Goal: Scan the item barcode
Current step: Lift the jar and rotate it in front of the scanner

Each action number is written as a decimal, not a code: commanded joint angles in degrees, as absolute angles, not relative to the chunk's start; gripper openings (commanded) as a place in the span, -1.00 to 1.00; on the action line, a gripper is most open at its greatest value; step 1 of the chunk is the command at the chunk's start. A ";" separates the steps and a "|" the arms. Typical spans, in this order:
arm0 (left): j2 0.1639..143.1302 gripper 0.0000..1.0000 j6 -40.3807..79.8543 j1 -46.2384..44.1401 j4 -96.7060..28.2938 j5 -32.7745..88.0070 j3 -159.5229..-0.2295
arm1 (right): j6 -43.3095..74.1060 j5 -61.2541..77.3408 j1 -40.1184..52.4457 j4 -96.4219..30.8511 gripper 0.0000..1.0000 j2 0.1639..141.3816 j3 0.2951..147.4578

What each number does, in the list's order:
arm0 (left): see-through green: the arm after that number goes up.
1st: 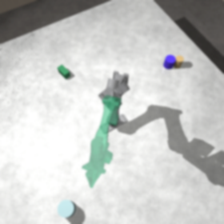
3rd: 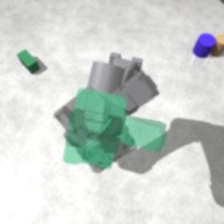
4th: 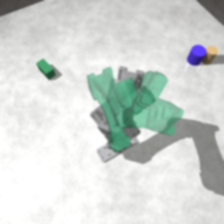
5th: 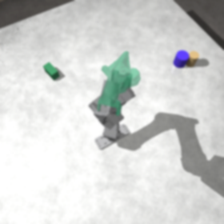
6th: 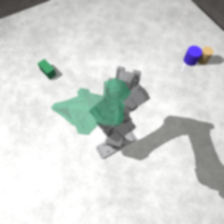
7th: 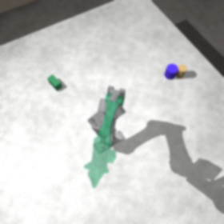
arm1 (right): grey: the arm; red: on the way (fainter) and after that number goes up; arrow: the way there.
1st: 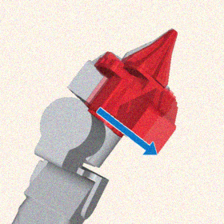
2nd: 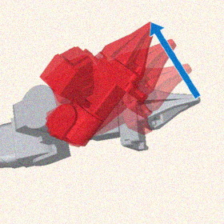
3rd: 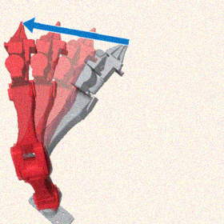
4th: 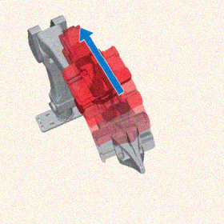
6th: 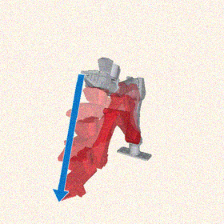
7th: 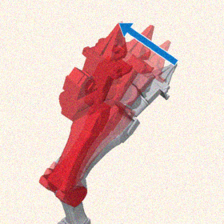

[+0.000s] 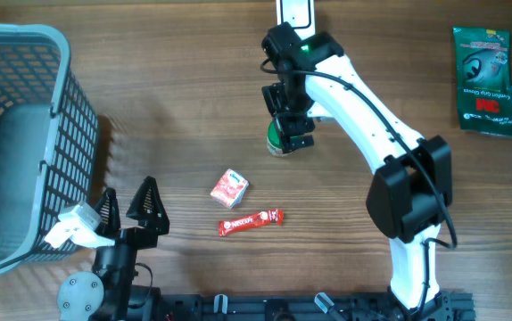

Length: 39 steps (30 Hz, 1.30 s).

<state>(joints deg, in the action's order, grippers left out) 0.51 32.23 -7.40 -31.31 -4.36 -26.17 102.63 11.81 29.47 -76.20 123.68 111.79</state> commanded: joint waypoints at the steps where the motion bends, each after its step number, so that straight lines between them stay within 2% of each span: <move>1: 0.32 1.00 31.79 -7.66 -31.18 -3.66 -25.85 | 103.04 12.29 29.61 -76.77 0.98 126.52 111.59; 6: 0.32 1.00 31.79 -7.66 -31.20 -3.66 -25.85 | 102.69 11.38 29.65 -75.35 0.99 128.49 108.77; 9: 0.32 1.00 31.79 -7.66 -31.18 -3.66 -25.85 | 97.60 8.84 29.65 -68.23 0.98 128.55 106.13; 12: 0.32 1.00 31.79 -7.66 -31.18 -3.66 -25.85 | 97.12 8.12 29.65 -67.00 0.98 129.54 105.36; 16: 0.32 1.00 31.79 -7.66 -31.18 -3.66 -25.85 | 90.17 4.32 29.65 -66.83 0.81 130.04 105.36; 18: 0.32 1.00 31.79 -7.66 -31.20 -3.66 -25.87 | 81.91 3.77 29.65 -66.70 0.69 130.02 105.36; 21: 0.32 1.00 31.79 -7.66 -31.18 -3.66 -25.85 | 69.19 3.84 29.65 -66.65 0.67 129.91 105.38; 27: 0.32 1.00 31.79 -7.66 -31.18 -3.66 -25.87 | 24.67 4.99 30.02 -67.20 0.67 129.32 106.83; 31: 0.32 1.00 31.79 -7.66 -31.18 -3.66 -25.85 | 8.78 4.91 31.31 -70.26 0.68 129.32 106.78; 33: 0.32 1.00 31.79 -7.66 -31.18 -3.66 -25.85 | 9.32 3.42 31.55 -70.91 0.74 128.97 107.92; 36: 0.32 1.00 31.79 -7.66 -31.20 -3.66 -25.85 | 17.63 3.38 31.55 -75.33 0.86 127.42 114.04; 39: 0.32 1.00 31.79 -7.66 -31.20 -3.66 -25.85 | 43.86 3.18 31.42 -78.56 0.99 123.48 120.55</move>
